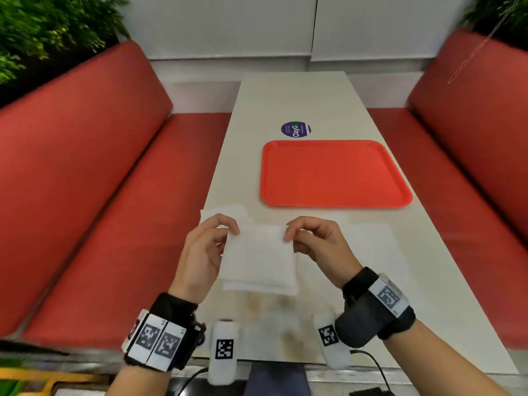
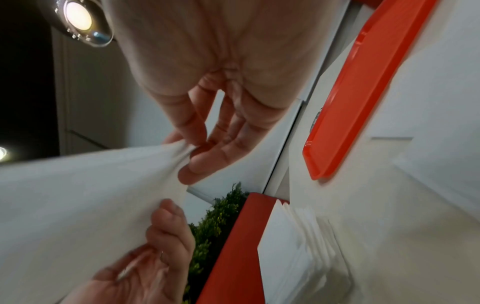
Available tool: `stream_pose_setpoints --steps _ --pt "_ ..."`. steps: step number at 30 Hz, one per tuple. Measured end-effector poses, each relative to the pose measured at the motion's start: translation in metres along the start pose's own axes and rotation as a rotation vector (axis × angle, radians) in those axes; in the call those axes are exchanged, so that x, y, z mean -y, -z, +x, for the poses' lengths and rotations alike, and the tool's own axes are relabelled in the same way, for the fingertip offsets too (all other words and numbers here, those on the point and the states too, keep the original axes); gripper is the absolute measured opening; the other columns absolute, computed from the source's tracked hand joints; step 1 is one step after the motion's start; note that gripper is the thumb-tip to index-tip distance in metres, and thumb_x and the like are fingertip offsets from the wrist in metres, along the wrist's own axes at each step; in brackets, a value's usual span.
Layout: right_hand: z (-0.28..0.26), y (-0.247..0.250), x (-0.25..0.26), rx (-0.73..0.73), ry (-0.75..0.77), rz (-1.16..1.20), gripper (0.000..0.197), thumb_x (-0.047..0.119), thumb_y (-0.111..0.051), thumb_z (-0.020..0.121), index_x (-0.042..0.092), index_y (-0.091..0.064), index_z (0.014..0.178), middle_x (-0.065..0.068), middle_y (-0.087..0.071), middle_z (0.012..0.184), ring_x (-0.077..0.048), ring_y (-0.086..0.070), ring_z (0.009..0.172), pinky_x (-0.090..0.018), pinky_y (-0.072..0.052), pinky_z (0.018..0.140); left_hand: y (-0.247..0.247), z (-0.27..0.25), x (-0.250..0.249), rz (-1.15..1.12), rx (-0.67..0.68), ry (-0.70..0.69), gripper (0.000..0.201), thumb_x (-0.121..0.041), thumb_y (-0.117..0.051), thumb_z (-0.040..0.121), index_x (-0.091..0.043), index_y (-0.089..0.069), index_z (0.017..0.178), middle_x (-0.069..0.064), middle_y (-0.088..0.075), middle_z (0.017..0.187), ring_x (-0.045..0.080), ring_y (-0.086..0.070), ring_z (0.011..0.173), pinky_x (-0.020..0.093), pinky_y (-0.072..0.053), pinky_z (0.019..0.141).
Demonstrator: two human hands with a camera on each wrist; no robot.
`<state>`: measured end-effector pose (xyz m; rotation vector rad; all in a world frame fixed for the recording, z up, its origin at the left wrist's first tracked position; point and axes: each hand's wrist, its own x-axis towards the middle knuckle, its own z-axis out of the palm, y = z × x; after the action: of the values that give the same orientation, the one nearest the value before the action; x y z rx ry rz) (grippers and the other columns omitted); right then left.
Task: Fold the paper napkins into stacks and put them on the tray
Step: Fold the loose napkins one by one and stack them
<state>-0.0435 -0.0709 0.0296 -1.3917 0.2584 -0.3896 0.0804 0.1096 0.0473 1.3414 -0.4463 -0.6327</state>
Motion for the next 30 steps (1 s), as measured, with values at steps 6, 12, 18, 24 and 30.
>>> stream_pose_setpoints --steps 6,12,18,24,30 --pt "0.009 -0.024 -0.018 0.075 -0.101 0.043 0.012 0.006 -0.048 0.074 0.008 -0.053 0.063 -0.006 -0.058 0.077 -0.019 -0.057 0.066 -0.027 -0.050 0.063 0.029 -0.019 0.010 0.266 -0.071 -0.131 0.041 0.001 -0.073 0.080 -0.012 -0.041 0.060 0.001 -0.038 0.063 0.015 -0.036 0.061 0.025 -0.030 0.058" --pt "0.013 -0.059 -0.037 0.212 -0.115 -0.333 0.025 0.033 -0.082 0.077 0.016 -0.072 0.092 -0.005 -0.075 0.081 -0.011 -0.066 0.074 -0.023 -0.048 0.072 0.051 -0.043 0.024 0.420 0.041 -0.101 0.043 -0.015 -0.079 0.074 -0.019 -0.038 0.063 -0.003 -0.035 0.063 0.017 -0.036 0.062 0.036 -0.037 0.061" --pt "0.017 -0.085 -0.046 0.250 -0.095 -0.404 0.017 0.028 -0.081 0.079 0.011 -0.080 0.082 -0.002 -0.076 0.076 -0.006 -0.063 0.067 -0.028 -0.048 0.063 0.056 -0.054 0.025 0.384 -0.100 -0.053 0.034 -0.015 -0.081 0.077 -0.018 -0.054 0.098 0.008 -0.072 0.071 0.021 -0.067 0.066 0.035 -0.052 0.063" --pt "0.029 -0.093 -0.042 0.288 -0.112 -0.325 0.014 0.013 -0.072 0.087 0.005 -0.077 0.097 -0.013 -0.076 0.087 -0.015 -0.069 0.079 -0.030 -0.056 0.074 0.078 -0.045 0.022 0.471 -0.316 -0.129 0.007 -0.017 -0.072 0.087 -0.013 -0.074 0.082 0.004 -0.075 0.076 0.018 -0.072 0.073 0.034 -0.055 0.066" --pt "0.023 -0.088 -0.059 0.124 -0.306 -0.238 0.017 0.001 -0.074 0.082 0.009 -0.058 0.084 -0.016 -0.062 0.070 -0.017 -0.066 0.060 -0.031 -0.058 0.051 0.088 -0.046 0.044 0.473 -0.291 0.087 0.031 -0.020 -0.073 0.086 -0.030 -0.049 0.103 0.010 -0.072 0.075 0.023 -0.061 0.065 0.037 -0.046 0.061"
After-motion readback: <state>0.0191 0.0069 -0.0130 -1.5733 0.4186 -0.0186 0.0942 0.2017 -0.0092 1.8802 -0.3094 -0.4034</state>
